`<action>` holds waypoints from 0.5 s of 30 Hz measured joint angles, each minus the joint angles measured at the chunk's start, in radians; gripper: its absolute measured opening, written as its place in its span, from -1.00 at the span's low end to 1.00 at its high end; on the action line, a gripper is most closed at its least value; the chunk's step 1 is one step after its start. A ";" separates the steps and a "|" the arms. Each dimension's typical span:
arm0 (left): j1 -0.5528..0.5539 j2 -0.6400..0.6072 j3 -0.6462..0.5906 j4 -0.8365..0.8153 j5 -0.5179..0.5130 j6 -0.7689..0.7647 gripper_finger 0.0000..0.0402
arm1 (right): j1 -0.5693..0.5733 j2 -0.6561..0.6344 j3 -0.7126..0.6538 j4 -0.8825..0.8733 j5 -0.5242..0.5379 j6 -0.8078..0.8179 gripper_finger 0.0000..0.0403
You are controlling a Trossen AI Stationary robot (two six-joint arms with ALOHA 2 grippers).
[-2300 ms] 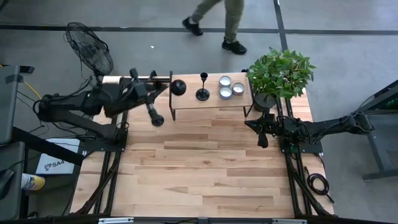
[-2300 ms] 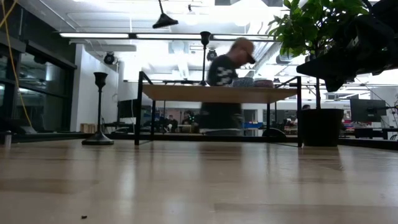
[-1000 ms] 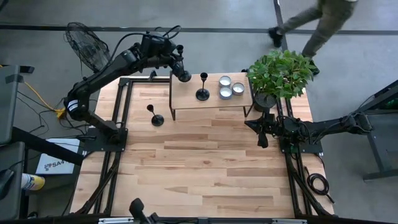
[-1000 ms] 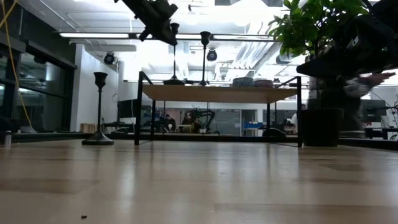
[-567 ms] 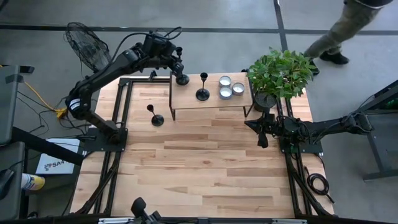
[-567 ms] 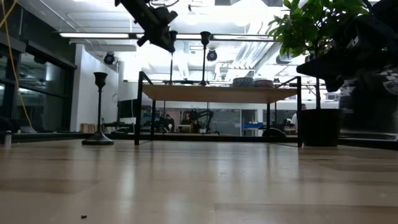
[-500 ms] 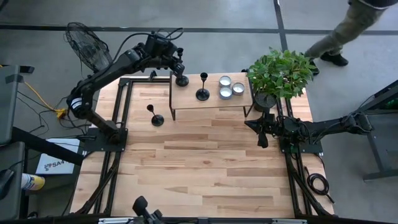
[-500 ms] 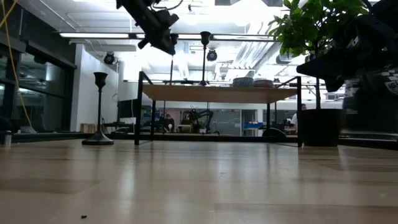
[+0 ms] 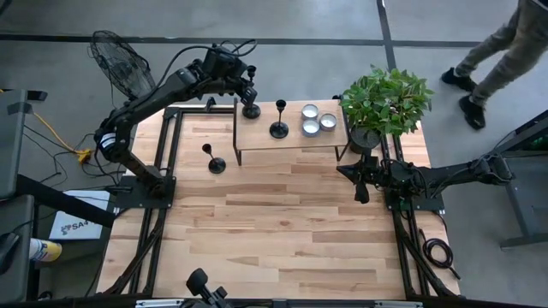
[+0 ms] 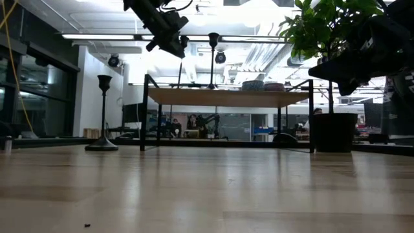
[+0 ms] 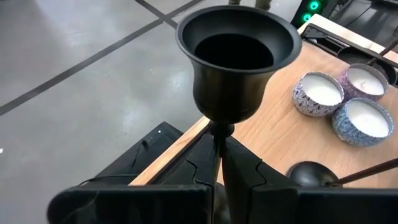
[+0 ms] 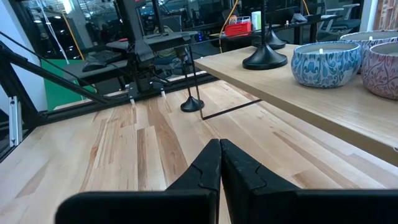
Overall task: Pick & Place candle stick holders
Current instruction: Put the black candle holder on the shelf
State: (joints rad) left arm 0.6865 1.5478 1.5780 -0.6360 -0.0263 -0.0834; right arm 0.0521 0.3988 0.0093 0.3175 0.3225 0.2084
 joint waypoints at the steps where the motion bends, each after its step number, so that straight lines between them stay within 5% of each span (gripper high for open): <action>1: 0.000 0.000 0.000 -0.005 0.002 0.000 -0.97 | 0.000 0.000 0.000 0.000 0.000 0.000 -0.99; 15: -0.014 -0.003 0.000 -0.067 -0.005 -0.001 -0.97 | 0.000 0.000 0.000 0.000 0.000 0.000 -0.99</action>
State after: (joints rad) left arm 0.6724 1.5451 1.5776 -0.7032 -0.0312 -0.0844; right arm 0.0521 0.3988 0.0090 0.3176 0.3225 0.2085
